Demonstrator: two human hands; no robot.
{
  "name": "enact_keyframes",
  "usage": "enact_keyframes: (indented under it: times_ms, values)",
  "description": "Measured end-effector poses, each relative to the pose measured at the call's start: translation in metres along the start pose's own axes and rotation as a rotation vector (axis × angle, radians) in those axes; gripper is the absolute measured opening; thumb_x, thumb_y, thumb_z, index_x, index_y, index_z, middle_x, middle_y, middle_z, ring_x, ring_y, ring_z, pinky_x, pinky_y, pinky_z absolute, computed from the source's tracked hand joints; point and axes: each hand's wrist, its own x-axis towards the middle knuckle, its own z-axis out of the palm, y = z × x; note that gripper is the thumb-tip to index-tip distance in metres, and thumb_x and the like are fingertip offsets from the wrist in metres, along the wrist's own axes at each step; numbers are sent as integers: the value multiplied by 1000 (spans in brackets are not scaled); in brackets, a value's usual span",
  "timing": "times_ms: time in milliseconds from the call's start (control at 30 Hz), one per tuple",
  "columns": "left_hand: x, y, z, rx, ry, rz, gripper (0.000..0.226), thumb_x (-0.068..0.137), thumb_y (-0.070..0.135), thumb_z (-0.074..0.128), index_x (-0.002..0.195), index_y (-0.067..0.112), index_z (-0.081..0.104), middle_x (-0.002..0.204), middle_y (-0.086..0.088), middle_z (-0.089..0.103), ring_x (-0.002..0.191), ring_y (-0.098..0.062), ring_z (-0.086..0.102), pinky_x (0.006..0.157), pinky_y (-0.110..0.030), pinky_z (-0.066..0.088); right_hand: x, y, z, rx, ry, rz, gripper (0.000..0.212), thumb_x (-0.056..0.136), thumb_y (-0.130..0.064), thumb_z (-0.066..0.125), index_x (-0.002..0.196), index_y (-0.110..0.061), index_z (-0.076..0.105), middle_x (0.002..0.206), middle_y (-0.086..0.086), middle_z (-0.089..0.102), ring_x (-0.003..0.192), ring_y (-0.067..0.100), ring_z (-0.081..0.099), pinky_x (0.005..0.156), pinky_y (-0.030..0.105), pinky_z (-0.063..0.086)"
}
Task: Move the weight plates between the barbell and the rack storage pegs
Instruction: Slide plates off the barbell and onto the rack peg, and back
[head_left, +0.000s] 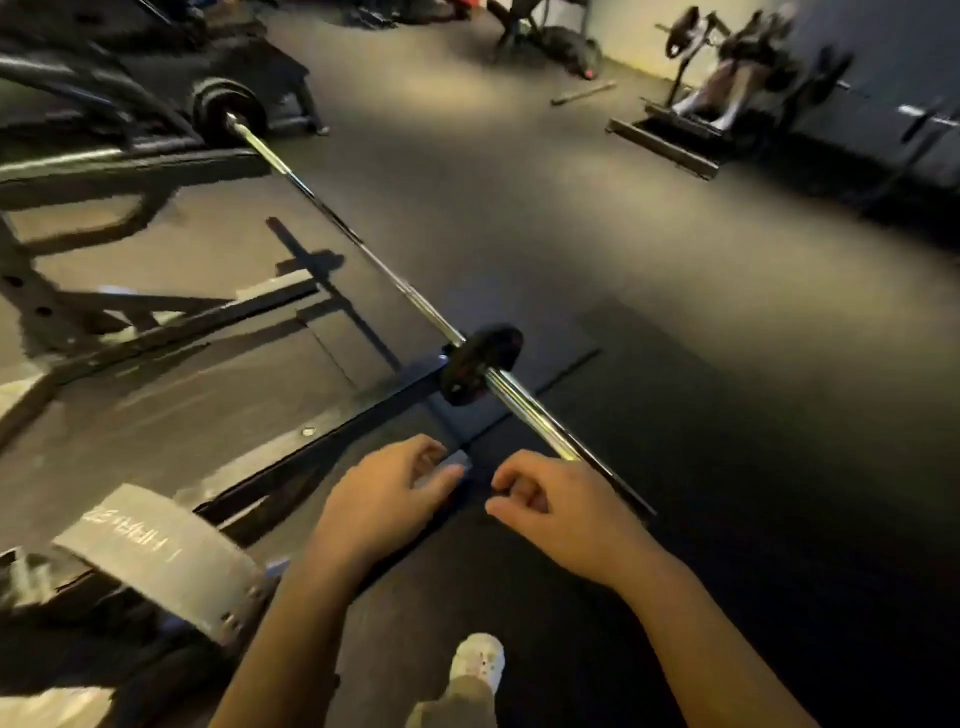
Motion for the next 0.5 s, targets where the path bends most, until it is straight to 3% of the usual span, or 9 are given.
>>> enact_keyframes:
  times_ms: [233, 367, 500]
  values:
    - [114, 80, 43, 78, -63, 44, 36, 91, 54, 51, 120, 33, 54, 111, 12, 61, 99, -7, 58, 86, -34, 52, 49, 105, -71, 93, -7, 176, 20, 89, -43, 60, 106, -34, 56, 91, -13, 60, 84, 0, 59, 79, 22, 52]
    - [151, 97, 48, 25, -74, -25, 34, 91, 51, 51, 119, 33, 54, 114, 12, 61, 102, -6, 58, 90, -35, 50, 92, 149, -98, 136, -109, 161, 18, 90, -40, 60, 106, -33, 56, 94, -12, 60, 86, 1, 60, 77, 19, 51]
    - [165, 104, 64, 22, -22, -200, 37, 92, 51, 49, 123, 31, 53, 116, 9, 61, 103, -7, 58, 91, -33, 49, 144, 183, -119, 171, -200, 34, 13, 90, -38, 61, 101, -33, 57, 91, -11, 62, 84, 1, 61, 79, 24, 53]
